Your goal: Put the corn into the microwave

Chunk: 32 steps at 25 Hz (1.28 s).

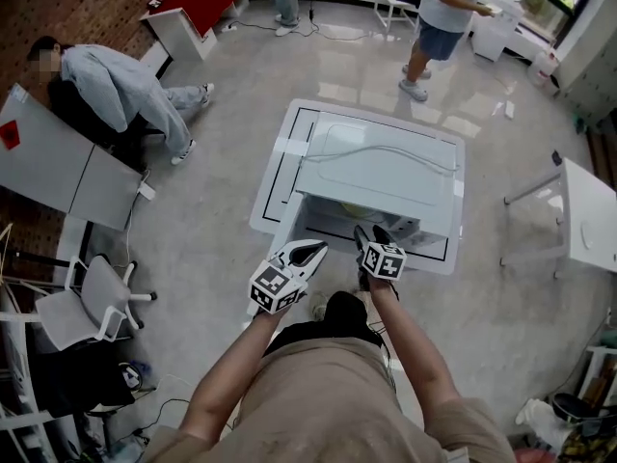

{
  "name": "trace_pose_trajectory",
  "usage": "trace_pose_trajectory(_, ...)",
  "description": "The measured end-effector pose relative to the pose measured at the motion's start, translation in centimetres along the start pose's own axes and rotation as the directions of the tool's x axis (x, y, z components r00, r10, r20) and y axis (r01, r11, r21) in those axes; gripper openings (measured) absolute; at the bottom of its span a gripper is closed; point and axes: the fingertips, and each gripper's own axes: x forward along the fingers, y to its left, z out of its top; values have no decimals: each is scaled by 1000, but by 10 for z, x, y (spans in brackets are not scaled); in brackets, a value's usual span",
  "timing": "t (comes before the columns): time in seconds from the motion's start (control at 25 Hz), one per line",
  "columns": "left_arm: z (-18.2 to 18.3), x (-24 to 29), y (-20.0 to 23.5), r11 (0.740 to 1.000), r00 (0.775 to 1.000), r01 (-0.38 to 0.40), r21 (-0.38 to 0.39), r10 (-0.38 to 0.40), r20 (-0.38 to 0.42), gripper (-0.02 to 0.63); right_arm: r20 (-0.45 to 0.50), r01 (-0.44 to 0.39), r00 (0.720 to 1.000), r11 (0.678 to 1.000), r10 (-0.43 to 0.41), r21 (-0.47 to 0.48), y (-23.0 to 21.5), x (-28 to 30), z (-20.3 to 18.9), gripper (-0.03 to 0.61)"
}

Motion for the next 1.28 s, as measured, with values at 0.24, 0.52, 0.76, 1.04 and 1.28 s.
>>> trace_pose_trajectory(0.24,30,-8,-18,999,996,-34,-1,34,87,5,139,-150,977,984,163,-99,38,-121,70,250)
trace_pose_trajectory(0.52,70,-16,-65,997,984,-76,7,74,163,6,285,-123,939,962,192,-243,30,-252,129,250)
trace_pose_trajectory(0.76,86,-12,-115,994,976,-91,53,78,204,6,343,-51,925,950,162,-310,-7,-333,133,249)
trace_pose_trajectory(1.04,75,-3,-164,996,969,-69,54,55,239,6,389,24,917,961,89,-277,-55,-387,118,249)
trace_pose_trajectory(1.28,51,9,-191,998,980,-46,32,39,195,6,336,55,942,973,24,-222,-94,-405,84,247)
